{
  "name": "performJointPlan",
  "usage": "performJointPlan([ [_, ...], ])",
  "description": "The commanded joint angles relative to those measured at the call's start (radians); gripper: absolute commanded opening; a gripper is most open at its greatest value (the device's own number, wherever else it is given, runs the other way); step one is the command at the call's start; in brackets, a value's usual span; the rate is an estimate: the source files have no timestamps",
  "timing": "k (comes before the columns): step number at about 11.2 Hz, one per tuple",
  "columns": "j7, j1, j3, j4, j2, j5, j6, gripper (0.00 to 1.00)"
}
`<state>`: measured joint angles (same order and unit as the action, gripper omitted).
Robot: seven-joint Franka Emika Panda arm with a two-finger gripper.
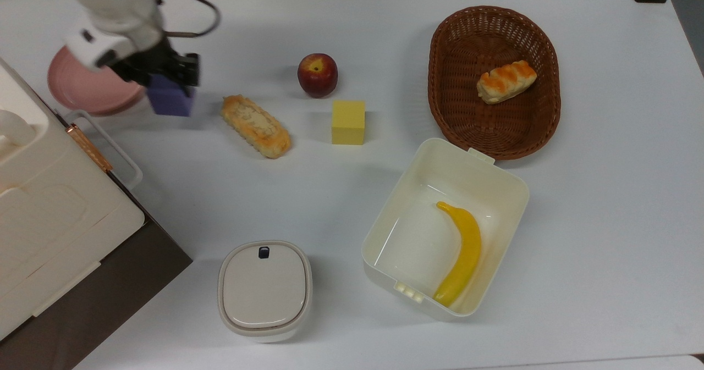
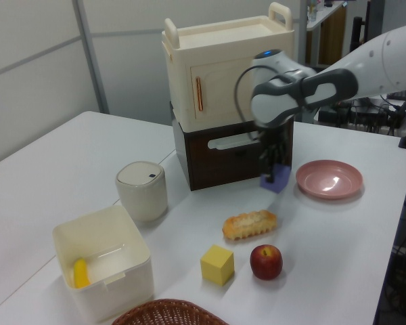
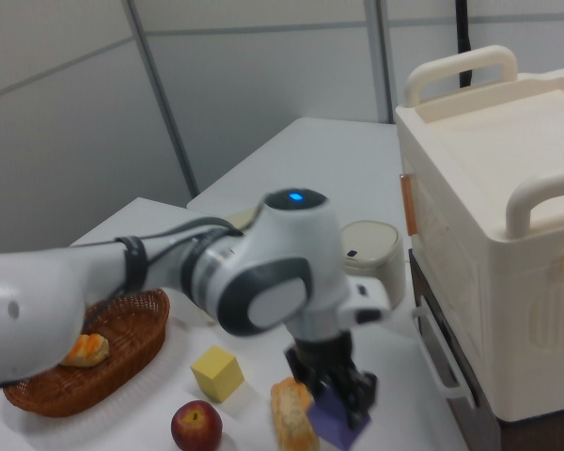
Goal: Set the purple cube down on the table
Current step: 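Lift the purple cube off the plate and carry it toward the yellow cube, then lower the purple cube onto the table beside the yellow cube and release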
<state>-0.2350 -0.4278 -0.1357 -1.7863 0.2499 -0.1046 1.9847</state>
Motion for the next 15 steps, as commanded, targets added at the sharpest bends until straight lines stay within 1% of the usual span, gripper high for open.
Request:
performJointPlan([
  [1, 0.095, 0.16, 0.01, -0.002, -0.018, -0.017, -0.027, 0.55],
  [3, 0.111, 0.242, 0.01, -0.001, -0.018, -0.017, -0.075, 0.58],
  [5, 0.129, 0.323, 0.008, -0.002, -0.015, -0.015, -0.099, 0.58],
  [6, 0.141, 0.342, 0.008, -0.002, -0.015, -0.015, -0.118, 0.63],
  [7, 0.143, 0.359, 0.01, -0.002, -0.014, -0.015, -0.121, 0.69],
  [8, 0.144, 0.366, 0.008, -0.002, -0.014, -0.015, -0.121, 0.82],
  [9, 0.151, 0.371, 0.008, -0.002, -0.015, -0.015, -0.121, 1.0],
  [10, 0.167, 0.374, 0.01, 0.002, -0.018, -0.015, -0.121, 1.0],
  [12, 0.251, 0.414, 0.011, 0.069, -0.021, -0.021, -0.141, 1.0],
  [14, 0.313, 0.449, 0.034, 0.134, -0.043, -0.023, -0.173, 1.0],
  [15, 0.313, 0.463, 0.062, 0.148, -0.067, -0.021, -0.191, 1.0],
])
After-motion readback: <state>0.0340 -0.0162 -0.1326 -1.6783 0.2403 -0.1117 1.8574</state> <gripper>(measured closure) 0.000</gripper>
